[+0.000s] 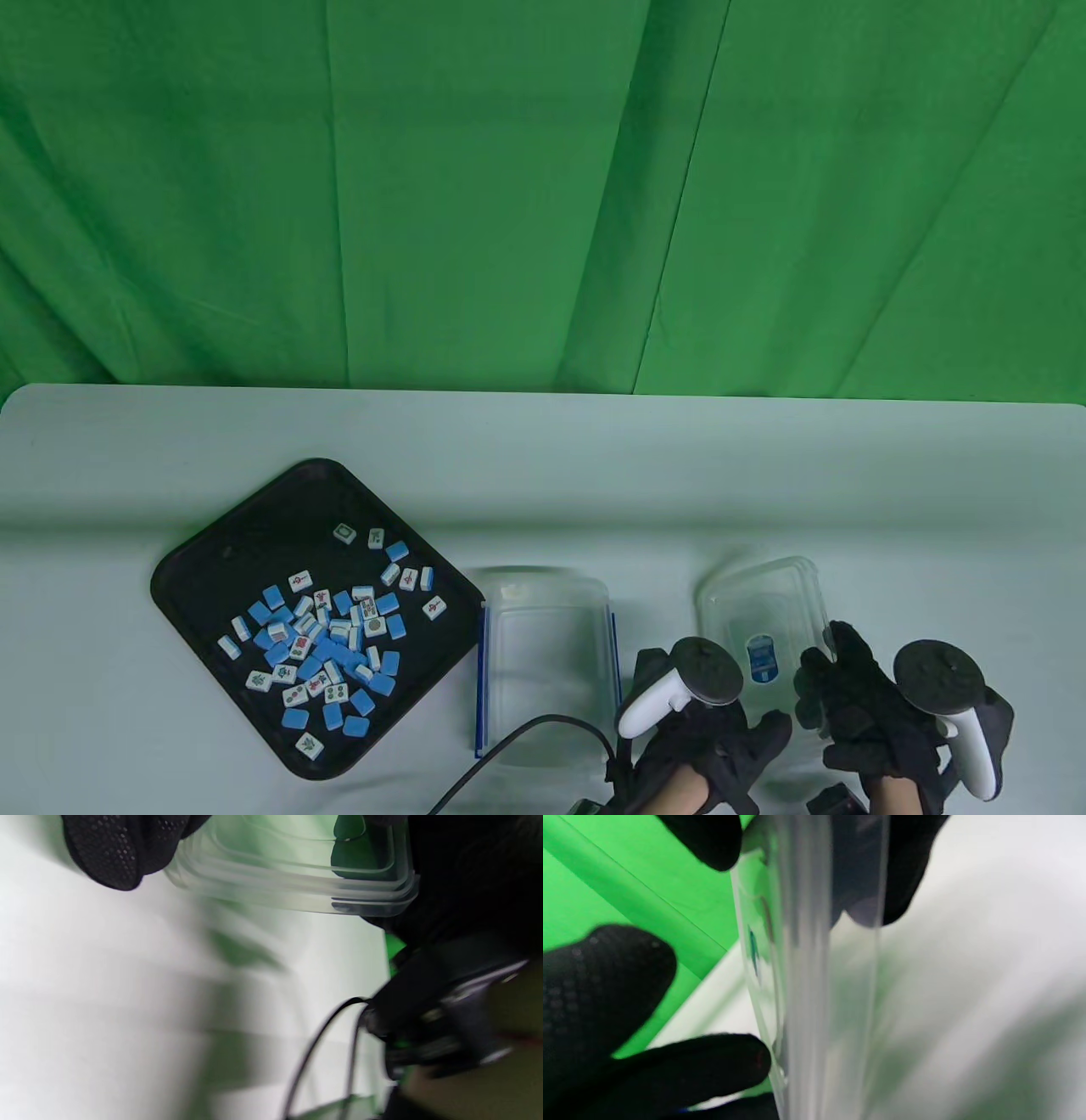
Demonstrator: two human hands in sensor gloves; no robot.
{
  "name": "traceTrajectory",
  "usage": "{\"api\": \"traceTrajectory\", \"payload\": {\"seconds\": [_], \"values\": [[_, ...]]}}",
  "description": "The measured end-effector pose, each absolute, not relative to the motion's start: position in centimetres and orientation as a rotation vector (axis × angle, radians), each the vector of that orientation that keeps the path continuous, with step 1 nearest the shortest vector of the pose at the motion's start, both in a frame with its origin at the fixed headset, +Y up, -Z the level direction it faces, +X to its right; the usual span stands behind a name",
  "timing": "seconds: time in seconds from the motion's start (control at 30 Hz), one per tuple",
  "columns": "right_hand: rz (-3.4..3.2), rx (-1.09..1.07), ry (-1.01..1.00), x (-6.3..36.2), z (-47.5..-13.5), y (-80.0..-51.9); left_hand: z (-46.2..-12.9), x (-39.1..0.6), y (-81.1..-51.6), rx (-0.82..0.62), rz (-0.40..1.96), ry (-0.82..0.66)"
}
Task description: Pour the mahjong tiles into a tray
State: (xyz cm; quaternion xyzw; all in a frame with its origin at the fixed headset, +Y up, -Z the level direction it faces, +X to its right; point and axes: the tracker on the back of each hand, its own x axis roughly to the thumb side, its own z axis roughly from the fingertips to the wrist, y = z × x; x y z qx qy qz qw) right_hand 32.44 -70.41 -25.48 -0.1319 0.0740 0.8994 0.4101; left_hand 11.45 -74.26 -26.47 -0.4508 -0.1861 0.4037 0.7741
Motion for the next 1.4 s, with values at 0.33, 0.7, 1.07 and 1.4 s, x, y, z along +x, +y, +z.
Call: {"api": "traceTrajectory", "payload": {"seconds": [0.33,0.7,1.07,1.4], "values": [[1.975,0.033,-0.165,28.2,-23.3,-62.5,-28.1,2.2,-64.7,-0.512,0.939,-0.446],[1.958,0.219,-0.033,16.5,-25.3,-61.9,-27.1,-12.0,-64.6,-0.080,1.029,-0.365],[2.440,0.173,0.089,12.2,-26.8,-67.5,-27.2,-15.4,-71.8,-0.103,0.861,-0.216],[2.495,0.126,0.146,13.9,-26.7,-69.4,-26.5,-13.9,-71.8,-0.052,0.647,-0.222]]}}
